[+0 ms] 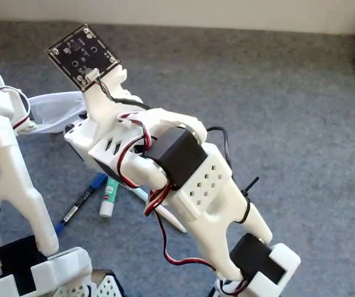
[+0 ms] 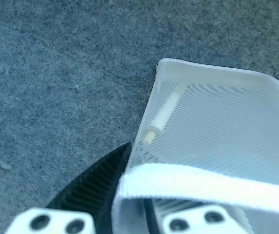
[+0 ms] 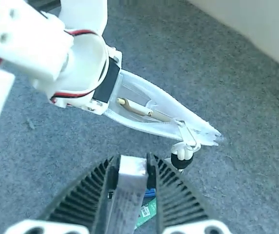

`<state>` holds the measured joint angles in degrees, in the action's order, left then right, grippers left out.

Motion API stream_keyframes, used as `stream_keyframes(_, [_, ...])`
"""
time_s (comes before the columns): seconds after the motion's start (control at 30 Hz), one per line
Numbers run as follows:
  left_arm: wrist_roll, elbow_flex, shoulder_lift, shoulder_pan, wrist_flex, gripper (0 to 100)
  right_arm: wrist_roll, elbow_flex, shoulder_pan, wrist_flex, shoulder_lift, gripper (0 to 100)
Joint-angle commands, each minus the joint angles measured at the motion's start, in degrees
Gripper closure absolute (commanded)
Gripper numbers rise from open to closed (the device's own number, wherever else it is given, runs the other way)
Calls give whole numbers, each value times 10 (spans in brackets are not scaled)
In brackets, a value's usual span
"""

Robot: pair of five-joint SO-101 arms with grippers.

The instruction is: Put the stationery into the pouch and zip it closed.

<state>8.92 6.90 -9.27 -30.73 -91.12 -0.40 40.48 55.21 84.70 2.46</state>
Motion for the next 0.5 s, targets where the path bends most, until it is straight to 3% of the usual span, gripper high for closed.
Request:
stream_keyframes(0.0, [8, -3, 8, -7, 10, 994, 5, 34, 2, -36, 36, 994])
stream_keyframes(0.23, [8, -3, 8, -7, 10, 994, 4, 29, 1, -106, 36, 994])
stream_keyframes(0.47, [8, -3, 8, -7, 11, 994, -47, 33, -36, -131, 37, 994])
